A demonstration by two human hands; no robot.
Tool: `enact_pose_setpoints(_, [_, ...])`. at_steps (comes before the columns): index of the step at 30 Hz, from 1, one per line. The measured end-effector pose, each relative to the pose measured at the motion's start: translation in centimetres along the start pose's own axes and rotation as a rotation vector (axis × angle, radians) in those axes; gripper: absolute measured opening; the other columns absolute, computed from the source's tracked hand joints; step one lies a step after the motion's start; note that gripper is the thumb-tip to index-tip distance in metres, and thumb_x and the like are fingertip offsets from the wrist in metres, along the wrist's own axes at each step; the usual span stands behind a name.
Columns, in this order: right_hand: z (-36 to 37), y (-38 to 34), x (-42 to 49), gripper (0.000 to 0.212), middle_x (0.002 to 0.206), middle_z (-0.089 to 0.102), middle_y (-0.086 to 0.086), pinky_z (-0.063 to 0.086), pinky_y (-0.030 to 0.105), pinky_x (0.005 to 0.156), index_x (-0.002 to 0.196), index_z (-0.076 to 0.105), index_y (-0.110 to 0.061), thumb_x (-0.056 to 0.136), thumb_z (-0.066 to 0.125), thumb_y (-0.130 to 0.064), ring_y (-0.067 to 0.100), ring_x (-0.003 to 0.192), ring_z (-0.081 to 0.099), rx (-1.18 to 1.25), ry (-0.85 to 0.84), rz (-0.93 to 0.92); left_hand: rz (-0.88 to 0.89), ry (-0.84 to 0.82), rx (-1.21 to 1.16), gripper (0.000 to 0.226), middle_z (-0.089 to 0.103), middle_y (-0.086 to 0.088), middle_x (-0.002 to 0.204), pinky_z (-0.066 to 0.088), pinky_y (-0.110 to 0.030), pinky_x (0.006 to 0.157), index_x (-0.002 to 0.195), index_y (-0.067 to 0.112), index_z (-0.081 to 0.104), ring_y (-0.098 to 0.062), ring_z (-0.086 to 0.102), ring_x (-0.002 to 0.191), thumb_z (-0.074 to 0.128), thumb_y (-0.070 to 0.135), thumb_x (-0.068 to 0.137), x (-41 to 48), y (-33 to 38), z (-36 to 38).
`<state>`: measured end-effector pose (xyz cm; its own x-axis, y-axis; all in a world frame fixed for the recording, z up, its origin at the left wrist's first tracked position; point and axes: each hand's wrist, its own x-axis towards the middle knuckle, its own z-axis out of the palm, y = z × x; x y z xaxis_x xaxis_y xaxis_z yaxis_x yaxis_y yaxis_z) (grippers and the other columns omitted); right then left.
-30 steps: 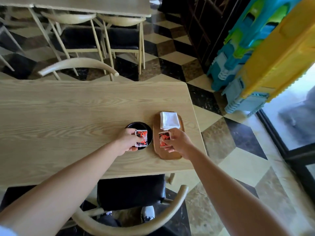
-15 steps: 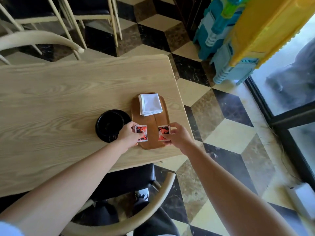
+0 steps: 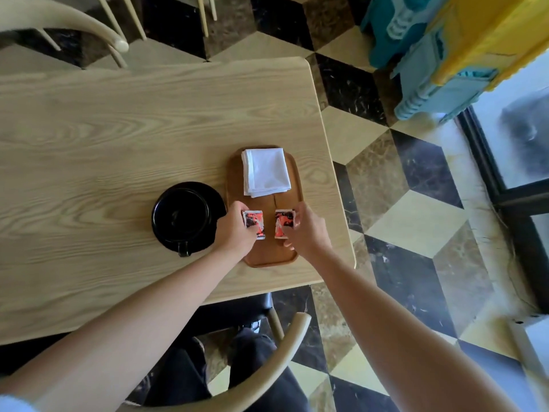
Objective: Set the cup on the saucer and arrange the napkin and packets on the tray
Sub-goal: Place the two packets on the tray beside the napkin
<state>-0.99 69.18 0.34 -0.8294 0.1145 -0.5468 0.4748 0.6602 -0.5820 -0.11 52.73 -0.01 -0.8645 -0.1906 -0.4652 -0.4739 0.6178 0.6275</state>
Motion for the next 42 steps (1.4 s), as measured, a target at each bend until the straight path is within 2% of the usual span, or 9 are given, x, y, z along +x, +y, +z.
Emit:
enact_pose_setpoints(3, [-0.1, -0.6, 0.0, 0.037, 0.091, 0.062, 0.005, 0.055, 0.037, 0.061, 0.107, 0.045, -0.018, 0.084, 0.073, -0.024, 0.025, 0.074, 0.065, -0.224, 0.023, -0.075, 0.165, -0.016, 0.186, 0.032, 0.063, -0.010, 0.099, 0.047, -0.034, 0.063, 0.109, 0.012, 0.047, -0.029, 0.064, 0.086, 0.068, 0.019, 0.086, -0.1, 0.5, -0.2])
enact_pose_setpoints(6, [-0.5, -0.9, -0.3, 0.044, 0.096, 0.059, 0.005, 0.046, 0.035, 0.060, 0.109, 0.043, -0.017, 0.083, 0.075, -0.031, 0.025, 0.073, 0.056, -0.400, 0.047, -0.141, 0.323, -0.015, 0.442, 0.034, 0.055, -0.011, 0.101, 0.049, -0.038, 0.060, 0.110, 0.010, 0.044, -0.032, 0.063, 0.080, 0.064, 0.027, 0.090, -0.3, 0.9, -0.7])
enact_pose_setpoints(8, [-0.9, -0.9, -0.5, 0.042, 0.102, 0.056, 0.005, 0.045, 0.034, 0.059, 0.114, 0.046, -0.017, 0.085, 0.073, -0.030, 0.025, 0.073, 0.054, -0.472, 0.065, -0.179, 0.362, -0.013, 0.590, 0.035, 0.050, -0.010, 0.104, 0.053, -0.038, 0.058, 0.112, 0.009, 0.048, -0.029, 0.062, 0.072, 0.064, 0.030, 0.090, -0.5, 1.1, -1.2])
enact_pose_setpoints(10, [-1.0, -0.8, -0.5, 0.034, 0.111, 0.056, 0.005, 0.048, 0.034, 0.066, 0.118, 0.054, -0.017, 0.088, 0.070, -0.022, 0.026, 0.085, 0.058, -0.454, 0.039, -0.255, 0.405, -0.042, 0.633, 0.034, 0.047, -0.007, 0.108, 0.055, -0.039, 0.061, 0.114, 0.009, 0.053, -0.027, 0.060, 0.076, 0.066, 0.026, 0.088, -0.5, 1.1, -1.6])
enact_pose_setpoints(12, [-0.8, -0.7, -0.5, 0.030, 0.116, 0.054, 0.004, 0.051, 0.034, 0.078, 0.119, 0.062, -0.018, 0.089, 0.067, -0.015, 0.026, 0.104, 0.054, -0.453, -0.026, -0.343, 0.440, -0.099, 0.620, 0.038, 0.048, -0.005, 0.114, 0.057, -0.041, 0.071, 0.121, 0.010, 0.057, -0.026, 0.060, 0.086, 0.068, 0.021, 0.087, -0.5, 0.8, -1.6])
enact_pose_setpoints(15, [0.0, -0.4, -0.3, 0.030, 0.121, 0.051, 0.003, 0.053, 0.036, 0.085, 0.118, 0.065, -0.017, 0.090, 0.064, -0.010, 0.026, 0.113, 0.044, -0.486, -0.050, -0.390, 0.432, -0.129, 0.560, 0.042, 0.049, -0.005, 0.118, 0.055, -0.042, 0.081, 0.124, 0.009, 0.059, -0.027, 0.061, 0.093, 0.071, 0.021, 0.086, -0.4, 0.6, -1.4])
enact_pose_setpoints(23, [0.6, 0.2, 0.5, 0.021, 0.116, 0.051, 0.002, 0.051, 0.033, 0.081, 0.109, 0.070, -0.013, 0.089, 0.068, -0.015, 0.026, 0.106, 0.044, -0.480, -0.013, -0.445, 0.446, -0.099, 0.416, 0.045, 0.051, -0.003, 0.111, 0.052, -0.033, 0.084, 0.122, 0.010, 0.062, -0.025, 0.063, 0.090, 0.076, 0.019, 0.081, -0.6, 0.4, -0.6])
enact_pose_setpoints(32, [0.5, 0.2, 0.4, 0.022, 0.114, 0.052, 0.003, 0.052, 0.035, 0.078, 0.110, 0.070, -0.015, 0.088, 0.070, -0.016, 0.024, 0.103, 0.043, -0.462, -0.007, -0.485, 0.416, -0.081, 0.382, 0.044, 0.051, -0.002, 0.111, 0.054, -0.039, 0.085, 0.123, 0.011, 0.062, -0.025, 0.062, 0.092, 0.075, 0.018, 0.082, -0.9, 0.5, -0.3])
enact_pose_setpoints(42, [0.5, 0.2, 0.6, 0.026, 0.113, 0.051, 0.004, 0.052, 0.035, 0.079, 0.112, 0.069, -0.012, 0.087, 0.072, -0.019, 0.023, 0.103, 0.042, -0.507, -0.020, -0.522, 0.422, -0.049, 0.354, 0.044, 0.053, -0.002, 0.114, 0.055, -0.036, 0.088, 0.124, 0.013, 0.062, -0.024, 0.064, 0.093, 0.074, 0.015, 0.082, -1.5, 0.4, -0.1])
